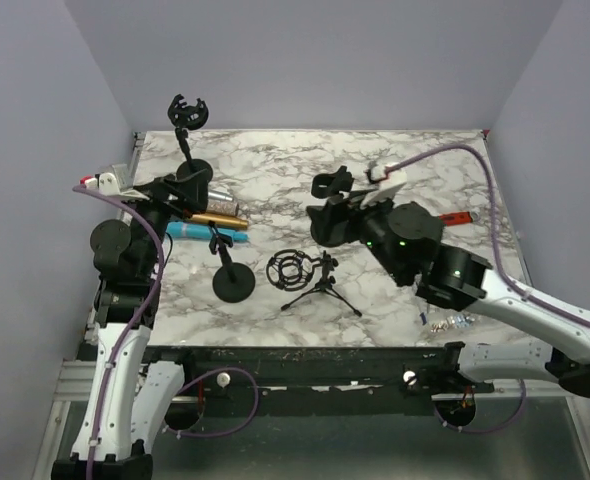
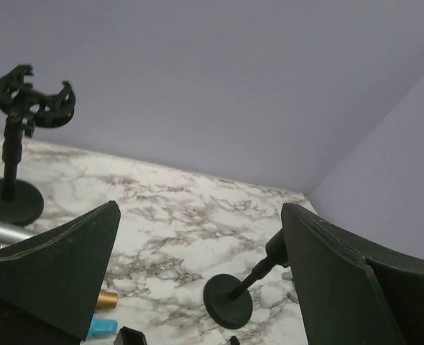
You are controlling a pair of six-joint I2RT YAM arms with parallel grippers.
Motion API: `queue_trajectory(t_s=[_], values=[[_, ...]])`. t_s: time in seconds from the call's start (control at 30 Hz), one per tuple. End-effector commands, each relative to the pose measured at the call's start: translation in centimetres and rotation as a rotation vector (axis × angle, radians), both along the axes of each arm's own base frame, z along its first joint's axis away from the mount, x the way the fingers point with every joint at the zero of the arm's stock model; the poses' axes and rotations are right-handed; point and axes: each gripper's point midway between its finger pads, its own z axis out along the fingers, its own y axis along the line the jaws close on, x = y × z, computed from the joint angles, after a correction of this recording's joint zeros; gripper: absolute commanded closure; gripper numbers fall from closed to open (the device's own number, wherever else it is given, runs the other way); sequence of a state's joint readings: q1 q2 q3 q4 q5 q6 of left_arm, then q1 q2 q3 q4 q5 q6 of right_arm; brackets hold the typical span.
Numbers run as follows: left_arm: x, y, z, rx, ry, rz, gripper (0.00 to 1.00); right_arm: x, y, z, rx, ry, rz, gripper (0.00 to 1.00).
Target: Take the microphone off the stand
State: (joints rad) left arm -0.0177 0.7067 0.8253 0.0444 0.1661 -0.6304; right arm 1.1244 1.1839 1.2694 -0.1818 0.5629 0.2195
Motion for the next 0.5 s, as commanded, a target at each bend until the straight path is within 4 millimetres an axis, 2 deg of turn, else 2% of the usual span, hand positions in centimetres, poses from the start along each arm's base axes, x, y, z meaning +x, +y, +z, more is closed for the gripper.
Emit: queue_trajectory(t_s=[0.0, 0.1, 0.2, 0.33, 0.47], values=[[-3.2, -0.6, 3.5, 0.125, -0.218, -0.001, 0.03, -0.2, -8.2, 0.3, 0.033, -0.034, -0.239, 0.0], [-5.3, -0.9, 4.2, 0.108, -0.291, -0.026, 0.03, -1.3, -12.3, 1.3, 0.094, -0.048, -0.306, 0.0], [-7.6, -1.6, 4.9, 0.105, -0.359, -0.069, 0.03, -2.1, -15.3, 1.3, 0.113, -0.055, -0.359, 0.0], [-10.3, -1.7, 5.3, 0.1, -0.425, -0.085, 0.03, -2.8, -17.6, 0.8, 0.12, -0.043, -0.392, 0.0], [-12.3, -1.5, 5.5, 0.089, -0.469, -0.077, 0.03, -3.8, -19.0, 0.7, 0.161, -0.045, -0.371, 0.0]])
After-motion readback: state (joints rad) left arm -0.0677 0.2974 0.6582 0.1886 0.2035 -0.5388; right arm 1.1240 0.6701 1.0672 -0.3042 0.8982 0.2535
